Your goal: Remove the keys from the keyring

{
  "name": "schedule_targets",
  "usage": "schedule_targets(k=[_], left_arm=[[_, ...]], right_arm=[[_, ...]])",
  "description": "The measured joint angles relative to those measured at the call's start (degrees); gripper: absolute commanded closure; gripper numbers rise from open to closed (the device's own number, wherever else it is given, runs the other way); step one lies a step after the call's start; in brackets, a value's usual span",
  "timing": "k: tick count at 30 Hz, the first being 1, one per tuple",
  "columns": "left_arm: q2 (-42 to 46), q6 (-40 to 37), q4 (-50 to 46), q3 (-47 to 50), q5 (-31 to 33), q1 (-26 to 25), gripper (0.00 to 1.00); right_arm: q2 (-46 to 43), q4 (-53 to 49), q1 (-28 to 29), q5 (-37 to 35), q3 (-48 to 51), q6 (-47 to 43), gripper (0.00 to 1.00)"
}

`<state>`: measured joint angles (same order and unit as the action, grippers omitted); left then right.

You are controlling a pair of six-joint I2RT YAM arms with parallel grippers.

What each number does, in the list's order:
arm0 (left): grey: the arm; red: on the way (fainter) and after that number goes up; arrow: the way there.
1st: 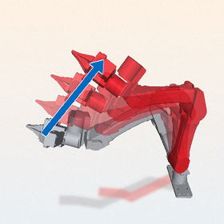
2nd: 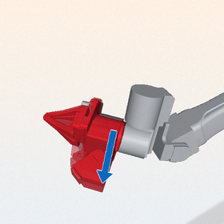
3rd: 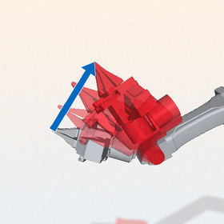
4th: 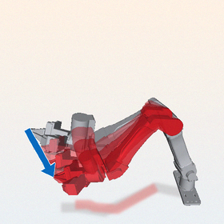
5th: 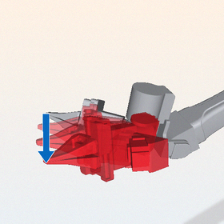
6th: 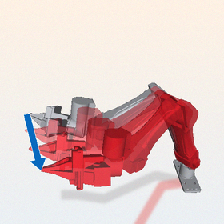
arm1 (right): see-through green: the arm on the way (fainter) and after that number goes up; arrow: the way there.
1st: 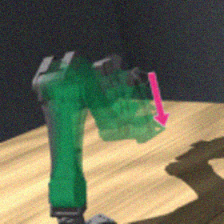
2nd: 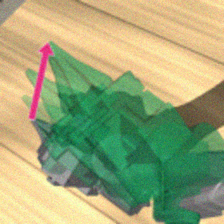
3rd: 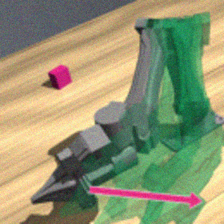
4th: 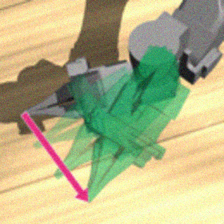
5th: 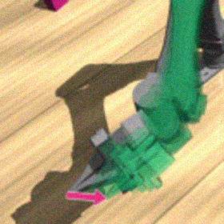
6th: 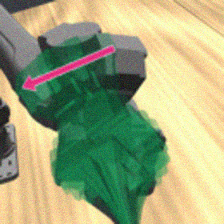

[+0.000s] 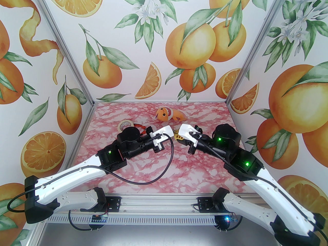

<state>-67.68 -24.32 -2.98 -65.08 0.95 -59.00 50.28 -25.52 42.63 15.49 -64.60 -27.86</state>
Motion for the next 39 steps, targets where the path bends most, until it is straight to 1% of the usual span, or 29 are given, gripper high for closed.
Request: schedule_targets(k=[6,9,10,12,14,16,19,24,27,29,33,36,39], left_arm=[[-1.9,1.7,-5.2,-3.8,-0.3,0.3,1.00],[-2.1,2.9,-5.5,-3.9,-0.7,0.6,1.00],[-2.1,3.1,-5.4,-3.9,-0.8,0.7,0.91],[-2.1,3.5,-5.2,-3.9,-1.1,1.0,0.84],[-2.0,4.0,-4.2,-3.7,-1.7,1.5,0.74],[-1.2,4.3,-1.8,-2.6,-3.5,2.2,0.72],[1.4,4.5,1.3,0.5,-7.2,2.8,0.65],[5.7,4.4,6.2,6.1,-12.5,6.0,0.64],[5.8,4.2,8.5,7.6,-13.9,7.5,0.61],[5.4,4.0,9.4,8.0,-14.4,7.9,0.61],[3.4,4.7,11.1,7.8,-17.5,8.0,0.60],[1.6,6.3,11.4,7.1,-19.9,8.0,0.61],[0.7,7.9,11.5,6.8,-20.5,8.0,0.64]], right_arm=[[0.8,0.0,2.5,-6.1,0.0,-4.6,1.00],[1.1,0.3,2.8,-7.3,0.0,-4.6,1.00],[1.1,0.6,2.8,-7.4,0.0,-4.1,1.00],[1.2,1.7,1.9,-6.5,0.1,-2.2,1.00],[1.4,2.4,-0.7,-3.0,0.1,0.5,1.00],[1.9,3.6,-4.2,1.5,0.1,3.8,1.00],[3.3,5.1,-8.9,8.0,0.4,8.6,1.00],[4.0,6.5,-14.8,19.9,1.3,15.9,1.00],[4.0,9.9,-18.5,27.2,2.3,21.6,1.00],[4.2,11.4,-19.6,30.4,2.8,24.5,1.00],[4.1,12.4,-19.7,34.1,3.3,27.1,1.00],[4.1,12.5,-19.7,34.5,3.6,27.9,1.00],[4.1,12.7,-19.7,34.6,3.8,28.3,1.00]])
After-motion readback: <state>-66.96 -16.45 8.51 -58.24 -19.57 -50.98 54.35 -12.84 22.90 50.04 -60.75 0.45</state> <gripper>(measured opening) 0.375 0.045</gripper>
